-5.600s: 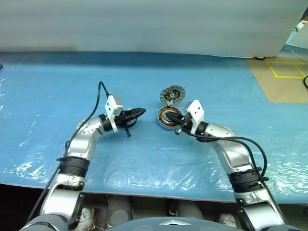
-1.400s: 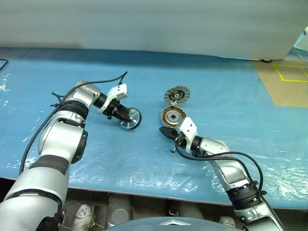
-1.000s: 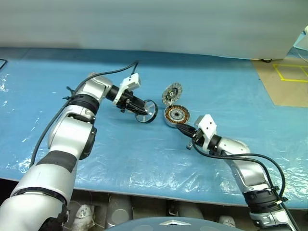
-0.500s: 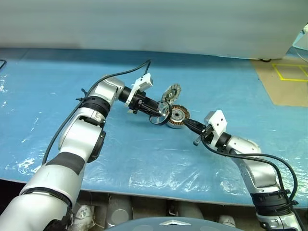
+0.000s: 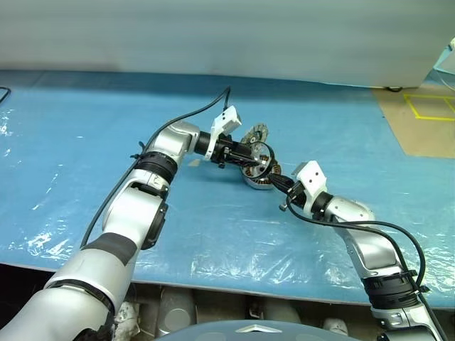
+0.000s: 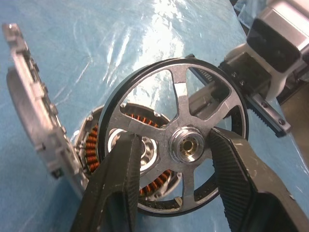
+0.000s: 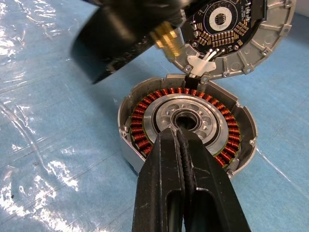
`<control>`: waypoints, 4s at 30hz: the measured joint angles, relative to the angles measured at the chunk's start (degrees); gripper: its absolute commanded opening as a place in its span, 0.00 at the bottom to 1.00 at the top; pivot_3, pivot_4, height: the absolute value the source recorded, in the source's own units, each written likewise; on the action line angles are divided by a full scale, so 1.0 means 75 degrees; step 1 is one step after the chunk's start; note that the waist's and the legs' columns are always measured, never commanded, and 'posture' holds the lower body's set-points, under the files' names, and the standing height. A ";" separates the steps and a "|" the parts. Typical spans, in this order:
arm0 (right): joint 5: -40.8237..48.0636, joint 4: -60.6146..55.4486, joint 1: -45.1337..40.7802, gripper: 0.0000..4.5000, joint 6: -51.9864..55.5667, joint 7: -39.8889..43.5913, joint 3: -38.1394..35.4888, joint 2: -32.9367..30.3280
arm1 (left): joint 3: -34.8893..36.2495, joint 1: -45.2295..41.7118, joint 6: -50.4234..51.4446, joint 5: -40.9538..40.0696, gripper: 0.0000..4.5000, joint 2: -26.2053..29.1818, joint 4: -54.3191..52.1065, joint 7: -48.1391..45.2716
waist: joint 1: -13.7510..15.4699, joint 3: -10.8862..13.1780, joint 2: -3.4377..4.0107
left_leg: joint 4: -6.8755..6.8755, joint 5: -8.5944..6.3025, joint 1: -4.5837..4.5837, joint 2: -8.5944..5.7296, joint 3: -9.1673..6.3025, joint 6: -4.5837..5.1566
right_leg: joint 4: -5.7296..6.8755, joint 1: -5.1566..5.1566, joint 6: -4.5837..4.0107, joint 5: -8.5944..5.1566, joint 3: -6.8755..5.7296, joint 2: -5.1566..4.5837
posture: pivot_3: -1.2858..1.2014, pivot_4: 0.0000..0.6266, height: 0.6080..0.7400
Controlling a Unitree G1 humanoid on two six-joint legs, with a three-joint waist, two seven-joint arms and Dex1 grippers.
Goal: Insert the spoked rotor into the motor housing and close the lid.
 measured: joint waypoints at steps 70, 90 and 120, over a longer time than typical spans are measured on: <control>-0.0163 0.0314 0.0314 0.00 -0.0400 -0.0071 -0.0639 -0.0382 | -0.0851 0.0685 0.0637 0.0547 0.40 -0.0041 -0.0923 0.1008 | -0.0015 -0.0003 0.0007 | -0.0012 0.0000 0.0005 -0.0001 0.0000 0.0001 | -0.0021 0.0008 -0.0017 -0.0010 0.0002 0.0001 | 0.52 0.24 1.00; -0.0166 0.0318 0.0294 0.00 -0.0459 -0.0074 -0.0585 -0.0373 | -0.1005 0.0764 0.0477 0.0583 0.99 0.0037 -0.0973 0.1018 | -0.0010 -0.0002 0.0008 | -0.0015 0.0001 0.0004 -0.0002 0.0000 0.0002 | -0.0027 0.0009 -0.0013 -0.0008 0.0000 0.0000 | 0.52 0.24 1.00; 0.0000 0.0360 0.0238 0.00 -0.0659 -0.0023 -0.0663 -0.0330 | -0.0288 0.2825 0.0164 -0.0453 0.01 -0.0839 -0.3340 0.3414 | -0.0042 -0.0002 0.0017 | -0.0007 0.0001 -0.0002 0.0001 0.0003 0.0006 | -0.0034 0.0006 -0.0022 -0.0013 0.0002 0.0003 | 0.52 0.24 1.00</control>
